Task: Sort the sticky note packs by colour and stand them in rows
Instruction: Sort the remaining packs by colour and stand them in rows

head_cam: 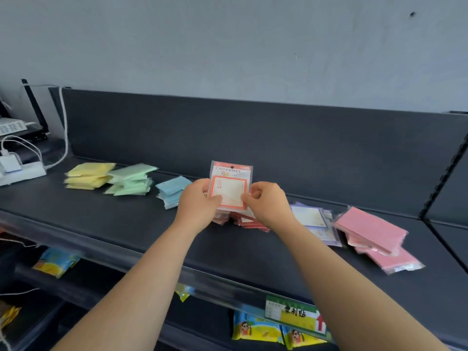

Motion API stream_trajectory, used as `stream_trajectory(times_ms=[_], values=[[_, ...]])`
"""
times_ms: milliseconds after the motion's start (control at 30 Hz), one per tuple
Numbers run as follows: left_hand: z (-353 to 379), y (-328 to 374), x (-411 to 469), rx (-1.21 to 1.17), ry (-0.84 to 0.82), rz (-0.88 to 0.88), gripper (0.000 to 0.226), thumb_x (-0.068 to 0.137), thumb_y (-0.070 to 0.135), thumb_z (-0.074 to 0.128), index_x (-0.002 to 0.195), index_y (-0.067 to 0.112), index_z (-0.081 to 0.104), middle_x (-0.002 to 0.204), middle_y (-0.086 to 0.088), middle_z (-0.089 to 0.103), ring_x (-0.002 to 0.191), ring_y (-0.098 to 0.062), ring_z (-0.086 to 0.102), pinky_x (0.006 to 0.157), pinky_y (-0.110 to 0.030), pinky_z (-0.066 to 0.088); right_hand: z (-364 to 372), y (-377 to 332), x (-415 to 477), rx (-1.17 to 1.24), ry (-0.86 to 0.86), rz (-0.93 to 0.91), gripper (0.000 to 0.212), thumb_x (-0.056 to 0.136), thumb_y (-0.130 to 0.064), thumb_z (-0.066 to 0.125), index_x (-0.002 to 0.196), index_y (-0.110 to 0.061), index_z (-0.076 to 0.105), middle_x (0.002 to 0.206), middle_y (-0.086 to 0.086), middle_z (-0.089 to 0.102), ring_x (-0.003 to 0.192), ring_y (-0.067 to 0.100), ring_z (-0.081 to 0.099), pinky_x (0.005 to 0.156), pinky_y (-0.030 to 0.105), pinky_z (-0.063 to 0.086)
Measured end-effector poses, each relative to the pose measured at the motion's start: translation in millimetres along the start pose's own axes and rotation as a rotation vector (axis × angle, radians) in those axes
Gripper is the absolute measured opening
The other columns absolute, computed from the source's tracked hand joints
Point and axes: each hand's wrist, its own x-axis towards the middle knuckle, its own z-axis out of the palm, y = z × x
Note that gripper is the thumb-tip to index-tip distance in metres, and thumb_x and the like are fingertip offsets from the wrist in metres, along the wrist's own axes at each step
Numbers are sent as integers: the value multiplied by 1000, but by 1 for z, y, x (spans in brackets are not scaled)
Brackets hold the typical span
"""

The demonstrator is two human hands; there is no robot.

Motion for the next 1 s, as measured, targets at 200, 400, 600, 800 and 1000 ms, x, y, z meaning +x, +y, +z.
stream_trajectory(times_ms=[200, 400, 600, 800, 1000], values=[[-12, -26, 33, 112, -62, 70, 39, 87, 5, 62, 123, 19, 64, 117, 1, 66, 105, -18, 60, 81, -25, 44, 38, -15, 18, -219, 15, 47, 16, 87, -24, 53, 73, -17, 53, 70, -2, 58, 66, 22, 54, 60, 29, 42], [-11, -45, 54, 198, -120, 82, 36, 88, 9, 63, 123, 19, 63, 118, 1, 65, 105, -18, 60, 78, -23, 41, 57, -18, 33, -413, 30, 70, 21, 87, -31, 53, 82, -13, 63, 83, 4, 67, 86, 28, 60, 81, 36, 46], [-13, -53, 56, 334, -119, 136, 29, 91, 13, 62, 120, 10, 62, 118, -7, 62, 114, -26, 54, 84, -26, 38, 63, -17, 36, -491, 18, 63, 28, 90, -25, 50, 63, -21, 42, 90, 6, 62, 90, 27, 42, 80, 34, 39], [-17, -49, 54, 423, -74, 284, 27, 96, 22, 51, 118, 14, 64, 113, -6, 62, 107, -25, 51, 89, -34, 43, 54, -10, 32, -395, 144, 4, 20, 86, -17, 50, 67, -12, 58, 80, 7, 59, 72, 28, 55, 60, 31, 45], [-2, -22, 38, 540, -76, 452, 29, 97, 26, 44, 115, 14, 63, 113, -2, 63, 104, -22, 54, 86, -34, 44, 19, 4, 5, -480, 224, -14, 27, 95, -22, 46, 107, -8, 65, 109, 6, 66, 100, 28, 59, 82, 36, 50]])
